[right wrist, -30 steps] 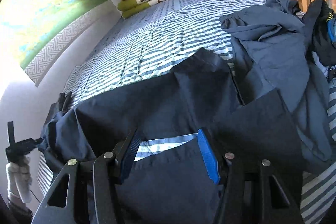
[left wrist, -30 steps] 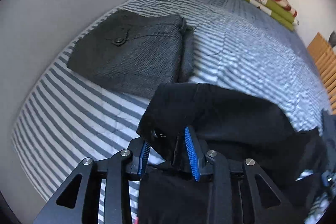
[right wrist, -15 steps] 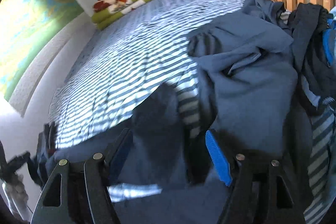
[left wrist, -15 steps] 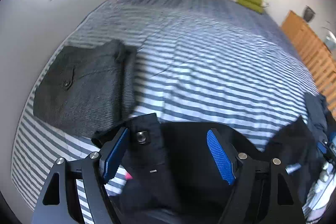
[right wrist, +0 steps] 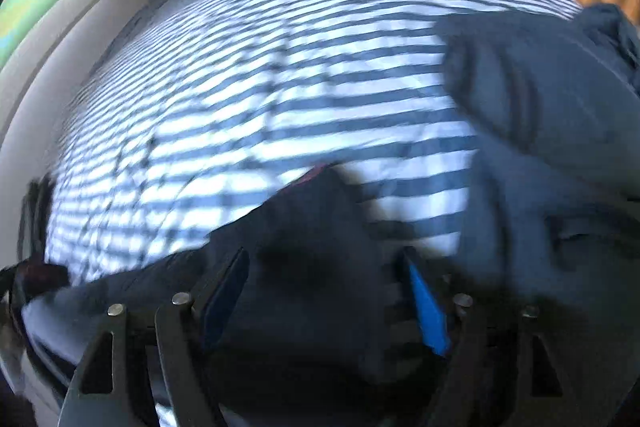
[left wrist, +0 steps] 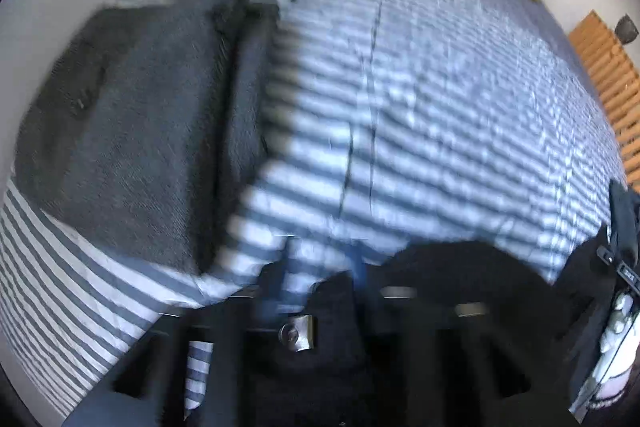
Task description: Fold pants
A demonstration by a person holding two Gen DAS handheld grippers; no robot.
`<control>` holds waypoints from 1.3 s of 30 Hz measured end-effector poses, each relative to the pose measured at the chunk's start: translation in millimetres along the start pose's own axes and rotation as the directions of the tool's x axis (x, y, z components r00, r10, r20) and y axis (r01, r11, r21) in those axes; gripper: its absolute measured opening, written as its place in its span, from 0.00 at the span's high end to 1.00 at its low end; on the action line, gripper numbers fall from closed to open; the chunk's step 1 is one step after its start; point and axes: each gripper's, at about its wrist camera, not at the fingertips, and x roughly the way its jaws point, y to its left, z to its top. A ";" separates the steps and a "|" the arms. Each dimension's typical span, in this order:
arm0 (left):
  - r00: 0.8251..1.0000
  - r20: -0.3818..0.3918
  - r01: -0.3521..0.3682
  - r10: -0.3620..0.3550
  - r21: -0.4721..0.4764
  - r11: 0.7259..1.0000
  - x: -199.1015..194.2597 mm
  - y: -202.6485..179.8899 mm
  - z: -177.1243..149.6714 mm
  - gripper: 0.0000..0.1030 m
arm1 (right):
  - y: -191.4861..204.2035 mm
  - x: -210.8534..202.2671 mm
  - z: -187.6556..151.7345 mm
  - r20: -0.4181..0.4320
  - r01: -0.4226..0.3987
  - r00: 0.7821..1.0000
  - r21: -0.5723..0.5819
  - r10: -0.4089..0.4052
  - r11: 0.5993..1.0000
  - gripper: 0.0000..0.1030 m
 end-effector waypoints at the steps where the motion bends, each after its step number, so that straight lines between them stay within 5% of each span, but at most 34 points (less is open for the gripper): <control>1: 1.000 0.013 0.004 -0.004 0.015 1.000 -1.9 -1.9 -5.7 0.87 | 5.5 -3.7 -4.6 0.010 0.044 0.999 -0.029 -0.044 0.999 0.78; 2: 1.000 0.030 -0.003 0.003 0.030 1.000 -5.7 -3.7 -9.7 0.90 | 8.2 -11.8 -10.3 0.020 0.043 0.999 -0.046 -0.042 0.998 0.98; 6: 0.990 0.137 -0.012 0.008 0.024 1.000 -45.9 2.3 -29.5 0.96 | -3.5 -81.8 -30.8 0.192 -0.036 0.981 0.000 0.035 0.999 0.98; 8: 0.972 0.233 0.009 -0.014 0.024 1.000 -85.1 10.2 -40.0 0.97 | -8.4 -120.3 -37.6 0.268 -0.053 0.962 0.010 0.049 0.999 0.98; 10: 0.944 0.330 0.028 -0.028 0.007 1.000 -125.9 16.9 -46.5 1.00 | -10.0 -165.0 -41.6 0.364 -0.048 0.931 0.002 0.044 0.999 0.98; 12: 0.909 0.411 0.083 -0.069 -0.017 0.996 -164.5 24.2 -46.4 1.00 | -8.2 -213.8 -47.0 0.491 -0.013 0.871 -0.010 0.016 1.000 0.98; 13: 0.892 0.445 0.110 -0.087 -0.027 0.994 -178.8 27.7 -45.7 1.00 | -8.4 -243.4 -51.0 0.571 0.002 0.821 -0.010 0.004 1.000 0.98; 15: 0.860 0.501 0.124 -0.093 -0.030 0.992 -200.8 27.5 -33.2 1.00 | -11.1 -265.8 -47.0 0.621 0.017 0.784 0.002 -0.014 1.000 0.98; 17: 0.876 0.476 0.099 -0.079 -0.018 0.995 -196.3 20.4 -14.9 1.00 | -15.7 -261.2 -33.1 0.605 0.040 0.794 0.038 -0.055 0.998 0.98; 19: 0.906 0.418 0.093 -0.066 -0.046 0.995 -180.7 18.2 -0.3 0.98 | -17.0 -234.2 -16.6 0.553 0.164 0.814 0.079 -0.180 0.983 0.98; 20: 0.914 0.402 0.085 -0.052 -0.064 0.994 -172.3 18.7 1.8 0.96 | -19.4 -204.0 -3.5 0.466 0.292 0.836 0.068 -0.289 0.954 0.93; 22: 0.926 0.372 0.097 -0.068 -0.059 0.994 -160.0 20.6 -1.0 0.90 | -33.7 -168.5 -0.6 0.332 0.391 0.857 0.082 -0.394 0.917 0.86; 25: 0.946 0.314 0.089 -0.078 -0.023 0.996 -140.3 22.0 -22.1 0.80 | -55.5 -159.5 -20.7 0.285 0.304 0.903 0.110 -0.323 0.946 0.83; 31: 0.961 0.218 0.136 -0.169 0.156 0.978 -121.9 -15.6 -105.2 0.75 | -88.1 -178.9 -114.8 0.216 0.030 0.975 0.129 -0.057 0.991 0.52; 36: 0.961 0.086 0.224 -0.264 0.323 0.919 -108.3 -70.8 -195.9 0.66 | -87.6 -159.7 -196.2 0.080 0.014 0.997 0.088 -0.021 0.996 0.48; 39: 0.959 0.028 0.247 -0.283 0.412 0.877 -103.5 -97.0 -251.2 0.49 | -83.9 -142.4 -223.2 0.037 0.036 0.999 0.071 -0.039 0.997 0.47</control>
